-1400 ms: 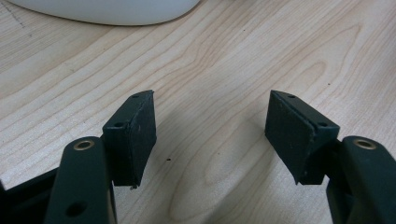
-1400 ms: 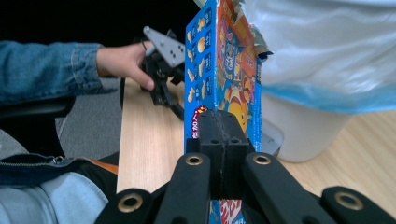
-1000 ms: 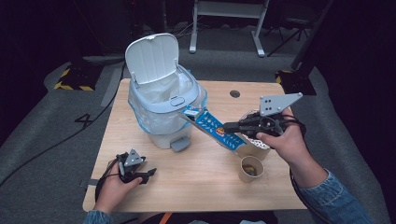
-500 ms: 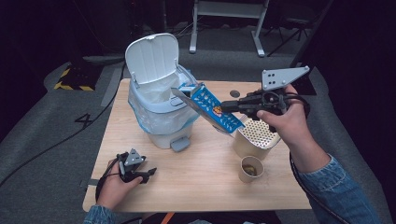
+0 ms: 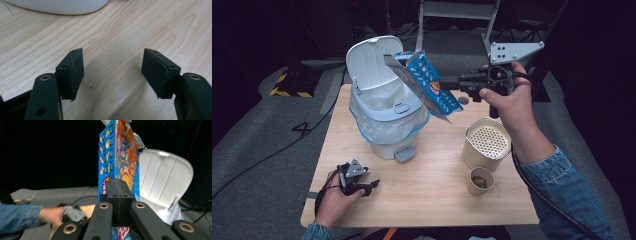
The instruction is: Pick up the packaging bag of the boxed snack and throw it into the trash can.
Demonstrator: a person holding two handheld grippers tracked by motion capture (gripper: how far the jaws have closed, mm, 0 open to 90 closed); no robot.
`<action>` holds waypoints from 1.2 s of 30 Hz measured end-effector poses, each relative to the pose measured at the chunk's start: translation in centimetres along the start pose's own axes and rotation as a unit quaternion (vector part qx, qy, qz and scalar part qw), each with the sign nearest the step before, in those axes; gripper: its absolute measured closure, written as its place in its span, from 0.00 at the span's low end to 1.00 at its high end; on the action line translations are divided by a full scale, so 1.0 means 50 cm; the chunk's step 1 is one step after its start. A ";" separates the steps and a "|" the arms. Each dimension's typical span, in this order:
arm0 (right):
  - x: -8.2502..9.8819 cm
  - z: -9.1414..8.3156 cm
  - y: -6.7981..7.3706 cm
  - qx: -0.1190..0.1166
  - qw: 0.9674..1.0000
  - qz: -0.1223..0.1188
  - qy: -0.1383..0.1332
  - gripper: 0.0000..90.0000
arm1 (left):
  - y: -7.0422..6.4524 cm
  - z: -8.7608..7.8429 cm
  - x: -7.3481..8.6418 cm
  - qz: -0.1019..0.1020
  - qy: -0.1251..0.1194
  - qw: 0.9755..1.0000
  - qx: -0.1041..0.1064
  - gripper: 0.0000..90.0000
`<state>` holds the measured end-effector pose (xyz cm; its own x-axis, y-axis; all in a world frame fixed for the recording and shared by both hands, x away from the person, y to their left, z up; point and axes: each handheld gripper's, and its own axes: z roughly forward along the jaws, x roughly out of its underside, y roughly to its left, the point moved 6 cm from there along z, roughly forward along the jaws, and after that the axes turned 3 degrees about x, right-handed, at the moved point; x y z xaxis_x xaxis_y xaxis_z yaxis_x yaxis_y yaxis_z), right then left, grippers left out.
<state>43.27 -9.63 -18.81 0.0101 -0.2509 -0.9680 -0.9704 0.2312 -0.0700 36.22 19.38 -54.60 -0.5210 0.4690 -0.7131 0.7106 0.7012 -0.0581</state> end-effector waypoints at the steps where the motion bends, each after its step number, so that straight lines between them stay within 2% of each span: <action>1: -0.006 0.005 -0.005 0.001 1.000 0.001 -0.006 1.00 | 0.000 0.000 0.000 0.000 0.000 1.000 0.000 0.39; 6: -0.025 0.030 -0.027 0.011 1.000 -0.003 -0.020 1.00 | 0.000 0.000 0.000 0.000 0.000 1.000 0.000 0.39; 8: -0.035 0.053 -0.041 0.018 0.999 -0.005 -0.030 1.00 | 0.000 0.000 0.000 -0.001 -0.001 1.000 0.001 0.39; 17: -0.042 0.126 -0.074 0.032 0.998 -0.014 -0.056 1.00 | 0.001 0.000 0.000 -0.002 -0.002 1.000 -0.001 0.39; 25: -0.046 0.175 -0.088 0.034 0.996 -0.016 -0.079 1.00 | 0.001 0.000 0.000 -0.002 -0.002 1.000 -0.001 0.39; 36: -0.027 0.224 -0.095 0.021 0.996 -0.019 -0.090 1.00 | 0.001 0.000 0.000 -0.002 -0.002 1.000 -0.001 0.40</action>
<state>50.56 0.11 -19.89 0.0933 -0.0893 -0.9916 -0.9574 0.2654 -0.1140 36.26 19.41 -54.58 -0.5224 0.4642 -0.7153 0.7076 0.7041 -0.0598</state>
